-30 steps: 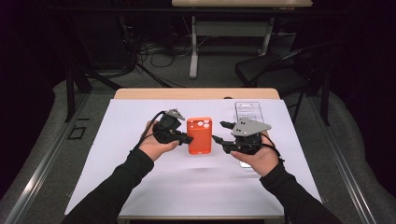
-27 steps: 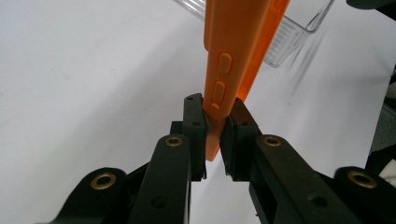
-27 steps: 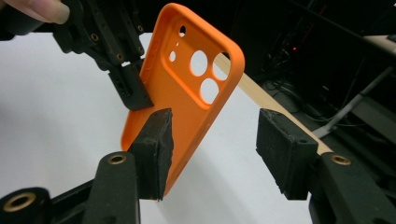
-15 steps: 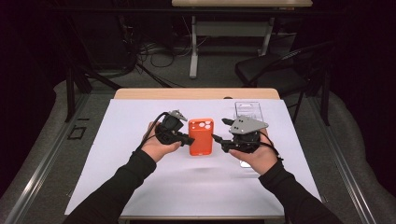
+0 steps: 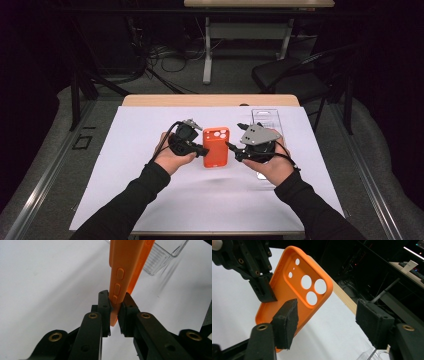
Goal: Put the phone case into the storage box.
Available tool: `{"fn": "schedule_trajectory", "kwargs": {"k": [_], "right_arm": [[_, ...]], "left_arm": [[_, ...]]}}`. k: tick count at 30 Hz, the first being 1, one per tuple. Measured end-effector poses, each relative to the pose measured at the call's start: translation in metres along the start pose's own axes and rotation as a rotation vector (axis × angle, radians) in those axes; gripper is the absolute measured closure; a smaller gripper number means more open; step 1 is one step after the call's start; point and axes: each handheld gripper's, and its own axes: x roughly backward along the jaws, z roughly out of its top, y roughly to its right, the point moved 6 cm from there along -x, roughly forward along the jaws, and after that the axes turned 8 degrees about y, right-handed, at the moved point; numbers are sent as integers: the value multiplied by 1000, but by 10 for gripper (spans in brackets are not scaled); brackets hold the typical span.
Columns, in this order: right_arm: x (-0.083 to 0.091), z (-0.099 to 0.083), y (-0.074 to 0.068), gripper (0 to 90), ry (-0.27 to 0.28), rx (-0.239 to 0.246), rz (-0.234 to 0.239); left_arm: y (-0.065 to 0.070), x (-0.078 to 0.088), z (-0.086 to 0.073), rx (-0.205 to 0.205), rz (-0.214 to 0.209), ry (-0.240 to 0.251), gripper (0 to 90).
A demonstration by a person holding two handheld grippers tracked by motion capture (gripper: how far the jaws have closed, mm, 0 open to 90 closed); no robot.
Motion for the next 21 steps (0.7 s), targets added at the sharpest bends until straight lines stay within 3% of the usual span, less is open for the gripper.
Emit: {"fn": "schedule_trajectory", "kwargs": {"k": [12,21], "right_arm": [[-7,0,2,457,-40,29,-36],[-11,3,3,524,-55,43,-57]], "left_arm": [[4,-9,1,50,24,-11,813],[4,-14,0,57,41,-29,813]]}}
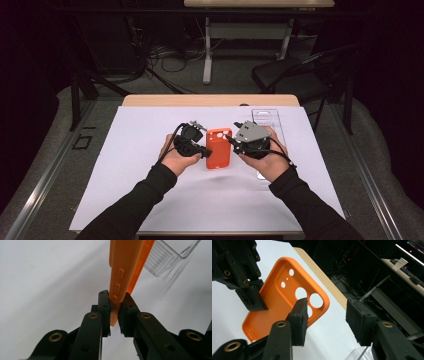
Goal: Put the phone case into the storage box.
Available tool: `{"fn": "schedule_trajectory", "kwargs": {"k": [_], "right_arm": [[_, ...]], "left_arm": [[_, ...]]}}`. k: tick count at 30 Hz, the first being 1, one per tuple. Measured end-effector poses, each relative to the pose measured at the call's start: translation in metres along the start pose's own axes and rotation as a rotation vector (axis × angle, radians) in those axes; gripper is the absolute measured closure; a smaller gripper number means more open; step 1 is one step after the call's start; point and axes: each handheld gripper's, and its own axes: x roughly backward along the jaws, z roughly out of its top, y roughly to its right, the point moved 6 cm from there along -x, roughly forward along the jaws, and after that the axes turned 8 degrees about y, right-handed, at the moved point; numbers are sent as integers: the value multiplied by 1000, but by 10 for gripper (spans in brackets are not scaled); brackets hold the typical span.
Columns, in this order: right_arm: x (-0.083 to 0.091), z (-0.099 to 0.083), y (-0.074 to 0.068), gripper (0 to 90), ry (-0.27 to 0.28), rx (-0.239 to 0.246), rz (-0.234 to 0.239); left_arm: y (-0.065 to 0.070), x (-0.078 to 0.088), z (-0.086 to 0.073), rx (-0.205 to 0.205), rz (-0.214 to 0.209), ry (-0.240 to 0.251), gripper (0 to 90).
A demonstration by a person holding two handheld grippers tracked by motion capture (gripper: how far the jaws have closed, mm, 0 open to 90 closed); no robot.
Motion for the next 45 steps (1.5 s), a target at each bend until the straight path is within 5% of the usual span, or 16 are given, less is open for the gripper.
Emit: {"fn": "schedule_trajectory", "kwargs": {"k": [26,45], "right_arm": [[-9,0,-6,728,-53,106,-13],[-9,-1,-5,778,-76,76,-21]], "left_arm": [[4,-6,0,-2,12,-13,813],[6,-7,0,1,6,-14,813]]}}
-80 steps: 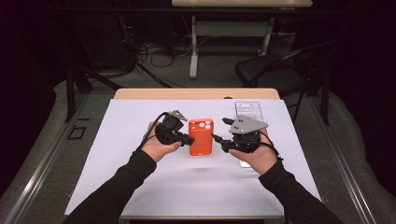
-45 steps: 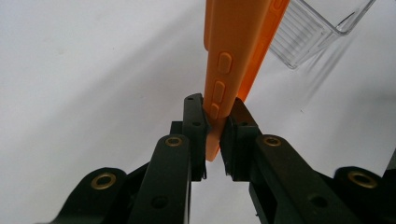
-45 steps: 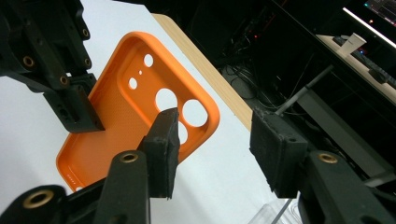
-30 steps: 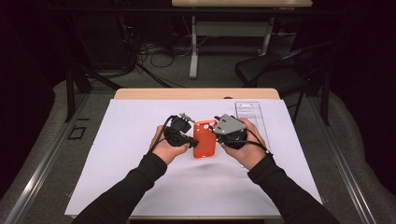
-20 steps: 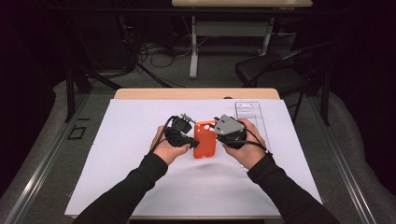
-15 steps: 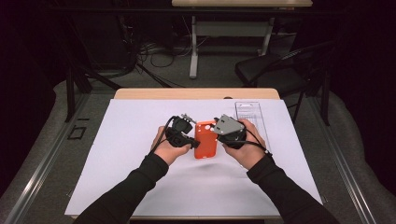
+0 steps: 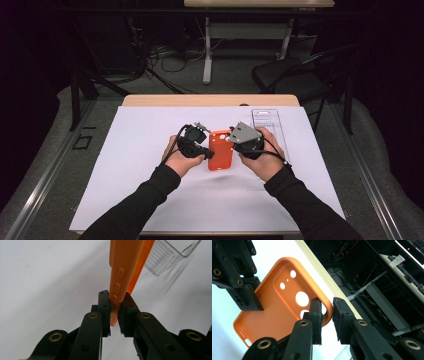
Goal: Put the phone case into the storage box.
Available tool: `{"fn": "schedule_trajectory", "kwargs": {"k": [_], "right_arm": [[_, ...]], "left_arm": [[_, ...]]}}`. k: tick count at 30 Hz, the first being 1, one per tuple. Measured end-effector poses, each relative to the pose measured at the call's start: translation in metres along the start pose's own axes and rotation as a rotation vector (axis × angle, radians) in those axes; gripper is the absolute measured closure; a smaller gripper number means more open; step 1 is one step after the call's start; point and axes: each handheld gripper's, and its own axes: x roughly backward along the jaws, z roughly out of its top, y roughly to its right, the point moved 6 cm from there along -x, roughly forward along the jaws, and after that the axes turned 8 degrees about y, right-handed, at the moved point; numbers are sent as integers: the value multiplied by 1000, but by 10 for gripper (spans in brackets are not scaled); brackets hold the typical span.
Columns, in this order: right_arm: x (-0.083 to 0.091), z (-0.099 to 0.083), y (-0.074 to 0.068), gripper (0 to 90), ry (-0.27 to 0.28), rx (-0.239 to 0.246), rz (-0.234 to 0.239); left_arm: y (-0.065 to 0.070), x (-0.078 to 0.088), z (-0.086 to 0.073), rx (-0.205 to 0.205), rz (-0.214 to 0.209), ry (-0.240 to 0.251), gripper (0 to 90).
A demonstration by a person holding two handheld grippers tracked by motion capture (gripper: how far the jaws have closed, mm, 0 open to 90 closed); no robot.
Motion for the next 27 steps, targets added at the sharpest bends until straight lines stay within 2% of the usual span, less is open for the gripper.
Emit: {"fn": "schedule_trajectory", "kwargs": {"k": [27], "right_arm": [[-1,-1,-1,807,-12,-15,-5]], "left_arm": [[-1,-2,-2,3,-2,-1,813]]}}
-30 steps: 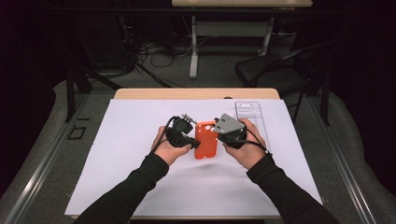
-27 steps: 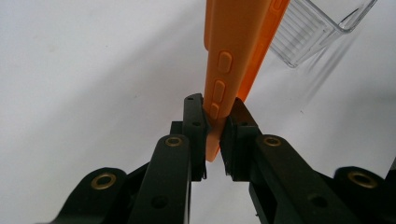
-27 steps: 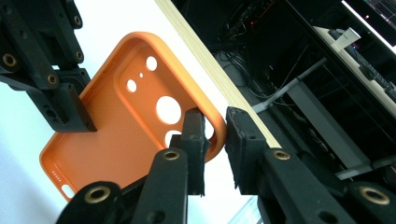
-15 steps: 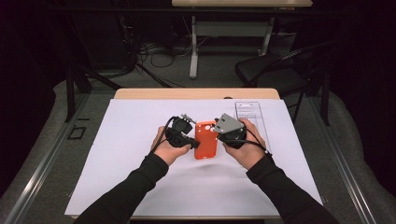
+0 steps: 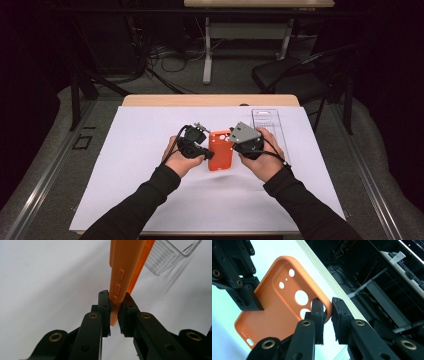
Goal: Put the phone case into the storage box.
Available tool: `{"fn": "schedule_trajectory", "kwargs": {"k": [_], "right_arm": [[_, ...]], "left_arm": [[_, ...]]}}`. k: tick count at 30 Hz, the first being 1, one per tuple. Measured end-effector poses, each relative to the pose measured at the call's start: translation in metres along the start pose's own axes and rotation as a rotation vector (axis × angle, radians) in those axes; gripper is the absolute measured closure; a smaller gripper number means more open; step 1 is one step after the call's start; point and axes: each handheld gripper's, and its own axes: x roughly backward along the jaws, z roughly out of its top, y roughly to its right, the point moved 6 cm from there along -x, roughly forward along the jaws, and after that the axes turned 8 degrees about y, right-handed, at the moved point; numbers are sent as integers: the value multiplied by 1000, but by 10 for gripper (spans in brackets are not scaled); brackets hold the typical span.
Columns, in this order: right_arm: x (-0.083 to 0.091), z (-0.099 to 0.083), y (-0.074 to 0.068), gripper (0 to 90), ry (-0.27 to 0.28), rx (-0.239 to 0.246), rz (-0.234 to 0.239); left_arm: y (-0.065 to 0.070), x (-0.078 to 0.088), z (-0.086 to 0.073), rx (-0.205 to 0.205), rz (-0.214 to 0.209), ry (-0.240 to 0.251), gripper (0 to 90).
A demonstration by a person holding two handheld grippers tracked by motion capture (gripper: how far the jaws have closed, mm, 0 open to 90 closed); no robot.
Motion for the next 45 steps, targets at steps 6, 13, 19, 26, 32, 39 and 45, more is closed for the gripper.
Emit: {"fn": "schedule_trajectory", "kwargs": {"k": [6,13,19,26,32,39,45], "right_arm": [[0,0,0,811,-2,0,-1],[2,1,-1,814,3,8,-6],[2,2,0,815,7,10,-11],[3,4,-1,816,11,10,-14],[3,5,-1,816,13,16,-15],[4,5,1,816,13,18,-21],[4,4,4,816,15,19,-30]], "left_arm": [[0,0,0,-2,3,3,813],[0,0,0,-6,5,7,811],[0,1,1,-3,2,13,808],[0,1,1,8,-5,20,773],[1,0,2,10,-18,26,715],[0,1,2,16,-30,51,617],[-3,0,2,3,-22,74,533]]}}
